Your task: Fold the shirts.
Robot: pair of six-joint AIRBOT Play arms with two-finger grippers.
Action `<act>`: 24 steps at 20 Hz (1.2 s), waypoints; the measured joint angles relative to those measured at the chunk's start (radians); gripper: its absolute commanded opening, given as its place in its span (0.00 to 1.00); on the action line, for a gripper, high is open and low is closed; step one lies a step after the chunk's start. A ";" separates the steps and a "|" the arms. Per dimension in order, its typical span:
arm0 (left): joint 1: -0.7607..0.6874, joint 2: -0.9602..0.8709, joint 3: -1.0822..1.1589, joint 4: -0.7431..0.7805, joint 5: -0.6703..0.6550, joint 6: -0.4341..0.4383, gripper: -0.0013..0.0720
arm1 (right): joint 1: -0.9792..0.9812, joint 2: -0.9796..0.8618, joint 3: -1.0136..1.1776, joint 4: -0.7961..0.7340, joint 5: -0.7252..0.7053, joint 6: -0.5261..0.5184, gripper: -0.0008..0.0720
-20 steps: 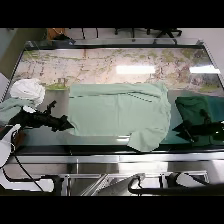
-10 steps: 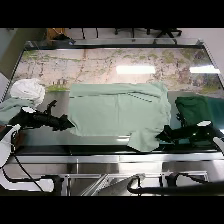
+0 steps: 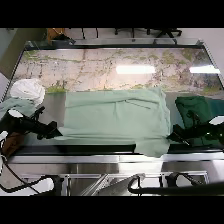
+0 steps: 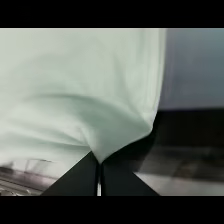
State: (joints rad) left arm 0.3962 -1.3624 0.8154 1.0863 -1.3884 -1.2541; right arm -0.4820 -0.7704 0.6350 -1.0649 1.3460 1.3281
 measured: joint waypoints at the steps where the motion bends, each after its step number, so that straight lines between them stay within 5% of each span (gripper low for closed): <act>1: 0.019 0.019 -0.020 0.016 -0.009 -0.011 0.03 | -0.002 0.035 0.000 -0.018 0.011 0.014 0.03; 4: 0.045 0.063 -0.045 0.036 -0.019 -0.026 0.03 | -0.006 0.121 0.012 0.011 -0.001 -0.011 0.03; 8: -0.005 0.078 0.080 0.005 -0.011 -0.042 0.03 | 0.011 0.087 0.094 0.230 -0.125 -0.180 0.03; 18: -0.207 -0.309 0.631 -0.028 0.080 -0.098 0.04 | 0.206 -0.504 0.491 0.451 -0.409 -0.444 0.04; 19: -0.215 -0.356 0.668 -0.028 0.086 -0.100 0.04 | 0.213 -0.546 0.520 0.455 -0.421 -0.456 0.06; 20: -0.222 -0.396 0.702 -0.029 0.088 -0.100 0.04 | 0.218 -0.578 0.546 0.457 -0.430 -0.463 0.34; 21: -0.229 -0.435 0.737 -0.032 0.091 -0.101 0.10 | 0.220 -0.602 0.571 0.457 -0.438 -0.471 0.63; 22: -0.237 -0.469 0.772 -0.034 0.090 -0.104 0.60 | 0.217 -0.616 0.595 0.449 -0.441 -0.478 0.73; 23: -0.245 -0.496 0.804 -0.035 0.084 -0.105 0.96 | 0.211 -0.621 0.614 0.433 -0.438 -0.483 0.86; 24: -0.253 -0.520 0.838 -0.036 0.065 -0.108 0.96 | 0.200 -0.623 0.630 0.410 -0.430 -0.484 0.95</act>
State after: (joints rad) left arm 0.1436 -1.8824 1.6535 1.0500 -1.3235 -1.3621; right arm -0.2821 -1.3930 1.2648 -0.6552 0.9157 0.8436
